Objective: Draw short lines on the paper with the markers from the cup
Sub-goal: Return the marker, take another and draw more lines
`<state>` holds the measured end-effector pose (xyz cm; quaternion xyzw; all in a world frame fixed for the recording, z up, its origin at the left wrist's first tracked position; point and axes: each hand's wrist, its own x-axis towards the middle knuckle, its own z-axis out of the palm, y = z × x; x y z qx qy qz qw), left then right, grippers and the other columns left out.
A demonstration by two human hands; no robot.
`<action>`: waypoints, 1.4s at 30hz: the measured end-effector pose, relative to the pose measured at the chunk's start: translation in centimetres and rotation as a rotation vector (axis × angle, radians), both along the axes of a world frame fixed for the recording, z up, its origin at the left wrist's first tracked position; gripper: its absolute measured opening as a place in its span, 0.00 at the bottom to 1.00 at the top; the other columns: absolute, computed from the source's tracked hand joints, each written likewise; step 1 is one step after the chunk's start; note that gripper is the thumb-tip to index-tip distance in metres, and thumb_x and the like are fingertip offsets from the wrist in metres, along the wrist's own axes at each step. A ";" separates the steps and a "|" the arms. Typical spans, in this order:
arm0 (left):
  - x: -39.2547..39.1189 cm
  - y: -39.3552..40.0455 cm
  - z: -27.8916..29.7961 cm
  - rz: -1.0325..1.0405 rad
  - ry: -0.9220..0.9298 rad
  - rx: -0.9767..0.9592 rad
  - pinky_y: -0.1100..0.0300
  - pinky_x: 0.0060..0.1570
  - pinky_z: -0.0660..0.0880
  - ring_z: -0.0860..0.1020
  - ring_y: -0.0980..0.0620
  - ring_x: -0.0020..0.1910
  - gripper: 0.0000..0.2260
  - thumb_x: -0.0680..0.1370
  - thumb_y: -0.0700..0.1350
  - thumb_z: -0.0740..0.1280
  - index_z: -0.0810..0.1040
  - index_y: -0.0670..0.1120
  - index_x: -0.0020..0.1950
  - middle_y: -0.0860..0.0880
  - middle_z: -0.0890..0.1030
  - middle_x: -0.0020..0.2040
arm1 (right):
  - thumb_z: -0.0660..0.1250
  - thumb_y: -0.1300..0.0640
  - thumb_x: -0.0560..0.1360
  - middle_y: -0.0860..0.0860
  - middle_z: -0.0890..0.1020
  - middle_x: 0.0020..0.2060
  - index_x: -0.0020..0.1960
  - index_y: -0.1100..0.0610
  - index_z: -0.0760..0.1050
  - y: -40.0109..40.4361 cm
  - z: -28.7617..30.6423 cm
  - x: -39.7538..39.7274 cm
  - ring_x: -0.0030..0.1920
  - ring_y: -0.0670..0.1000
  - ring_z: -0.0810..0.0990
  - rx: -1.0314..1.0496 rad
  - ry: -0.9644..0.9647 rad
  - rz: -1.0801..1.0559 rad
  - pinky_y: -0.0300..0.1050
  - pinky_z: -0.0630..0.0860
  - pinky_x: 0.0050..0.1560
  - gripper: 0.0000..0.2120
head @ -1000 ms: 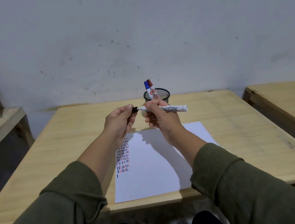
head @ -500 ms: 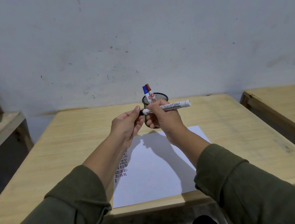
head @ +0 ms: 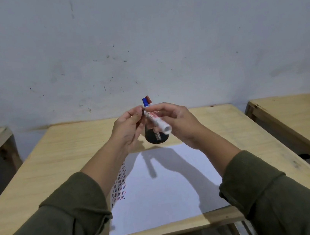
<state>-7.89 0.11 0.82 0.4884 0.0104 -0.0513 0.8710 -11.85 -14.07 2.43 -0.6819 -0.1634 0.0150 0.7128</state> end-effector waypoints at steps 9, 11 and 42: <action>3.6 -2.1 2.9 -0.028 -0.069 0.104 0.65 0.27 0.77 0.81 0.56 0.26 0.04 0.76 0.36 0.65 0.77 0.42 0.43 0.47 0.83 0.32 | 0.64 0.70 0.74 0.51 0.83 0.30 0.43 0.59 0.80 -0.5 1.6 4.7 0.31 0.46 0.80 0.215 0.001 -0.235 0.37 0.79 0.37 0.10; 5.1 -1.9 2.5 0.076 -0.052 0.247 0.64 0.32 0.78 0.81 0.55 0.30 0.04 0.75 0.37 0.67 0.78 0.44 0.42 0.47 0.82 0.36 | 0.64 0.70 0.73 0.51 0.83 0.30 0.43 0.59 0.80 -0.8 2.0 6.0 0.31 0.47 0.80 0.169 -0.015 -0.286 0.40 0.80 0.42 0.10; 8.5 -1.0 -3.3 0.113 -0.072 0.706 0.57 0.63 0.73 0.80 0.54 0.54 0.15 0.72 0.41 0.70 0.81 0.48 0.58 0.47 0.84 0.54 | 0.70 0.53 0.73 0.57 0.72 0.57 0.57 0.54 0.79 -0.7 -3.0 14.3 0.58 0.54 0.72 -0.937 -0.273 -0.444 0.52 0.73 0.59 0.14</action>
